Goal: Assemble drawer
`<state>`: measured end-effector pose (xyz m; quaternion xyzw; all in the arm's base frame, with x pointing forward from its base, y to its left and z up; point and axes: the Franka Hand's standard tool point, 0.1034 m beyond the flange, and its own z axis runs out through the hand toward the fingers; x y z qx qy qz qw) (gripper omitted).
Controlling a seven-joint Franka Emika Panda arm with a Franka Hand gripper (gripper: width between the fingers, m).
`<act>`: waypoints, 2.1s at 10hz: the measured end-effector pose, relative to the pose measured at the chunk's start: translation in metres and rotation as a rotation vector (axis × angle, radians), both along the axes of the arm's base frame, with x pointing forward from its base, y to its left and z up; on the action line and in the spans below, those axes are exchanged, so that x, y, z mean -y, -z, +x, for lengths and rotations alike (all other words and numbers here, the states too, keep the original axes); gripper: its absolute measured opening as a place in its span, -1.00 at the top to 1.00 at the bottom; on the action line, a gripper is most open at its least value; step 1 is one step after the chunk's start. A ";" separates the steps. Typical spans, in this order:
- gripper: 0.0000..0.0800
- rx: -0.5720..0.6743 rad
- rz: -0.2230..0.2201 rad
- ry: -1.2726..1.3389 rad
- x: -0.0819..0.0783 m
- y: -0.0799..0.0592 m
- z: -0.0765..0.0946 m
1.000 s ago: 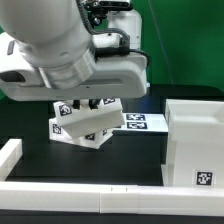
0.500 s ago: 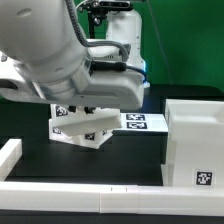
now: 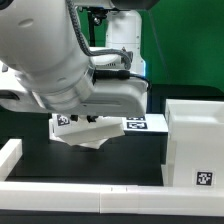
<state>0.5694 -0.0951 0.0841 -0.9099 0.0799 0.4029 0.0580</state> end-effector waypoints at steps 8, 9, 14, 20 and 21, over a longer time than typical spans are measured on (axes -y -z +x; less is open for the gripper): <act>0.59 0.050 0.007 0.004 0.017 0.014 0.001; 0.59 0.050 0.008 0.002 0.017 0.014 0.001; -0.59 0.050 0.008 0.002 0.016 0.014 0.001; -0.62 0.081 0.044 -0.037 0.026 0.003 0.002; -0.62 0.120 0.050 -0.055 0.028 -0.004 0.006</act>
Offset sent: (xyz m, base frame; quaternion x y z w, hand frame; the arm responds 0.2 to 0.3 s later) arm 0.0219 -0.0257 -0.0208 -0.0115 -0.0470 0.1272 0.9907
